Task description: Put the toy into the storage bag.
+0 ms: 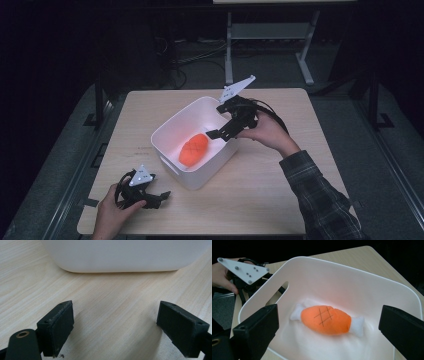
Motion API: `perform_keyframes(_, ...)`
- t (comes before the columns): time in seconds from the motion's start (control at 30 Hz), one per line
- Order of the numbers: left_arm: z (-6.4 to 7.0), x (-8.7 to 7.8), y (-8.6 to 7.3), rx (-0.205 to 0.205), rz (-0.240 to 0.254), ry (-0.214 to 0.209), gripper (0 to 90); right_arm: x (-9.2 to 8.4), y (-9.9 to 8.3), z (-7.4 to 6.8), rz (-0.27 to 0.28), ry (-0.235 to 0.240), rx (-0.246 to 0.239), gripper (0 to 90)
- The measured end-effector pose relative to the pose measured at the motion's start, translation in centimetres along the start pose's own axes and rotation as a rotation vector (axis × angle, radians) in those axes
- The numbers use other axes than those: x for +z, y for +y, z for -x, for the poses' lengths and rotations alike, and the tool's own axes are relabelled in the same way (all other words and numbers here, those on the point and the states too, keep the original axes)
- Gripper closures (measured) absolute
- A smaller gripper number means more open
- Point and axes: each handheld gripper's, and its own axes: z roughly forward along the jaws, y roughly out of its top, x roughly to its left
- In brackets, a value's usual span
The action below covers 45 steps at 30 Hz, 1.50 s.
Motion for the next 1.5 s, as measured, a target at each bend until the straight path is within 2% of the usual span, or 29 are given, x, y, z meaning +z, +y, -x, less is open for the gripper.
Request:
perform_keyframes(0.67, 0.0, 0.0, 0.0, 0.0, 0.0, 0.001, 13.3, -2.7, -4.1, 0.0, 0.017, -0.078, 0.048, 2.4)
perform_keyframes(0.9, 0.0, 0.0, 0.0, 0.0, -0.001, 0.001, 13.3, -3.4, -5.6, -0.1, 0.023, -0.105, 0.078, 2.4)
perform_keyframes(1.5, 0.0, 0.0, 0.0, 0.0, -0.001, 0.001, 13.3, -5.4, -10.6, -1.0, 0.088, -0.191, 0.144, 2.4)
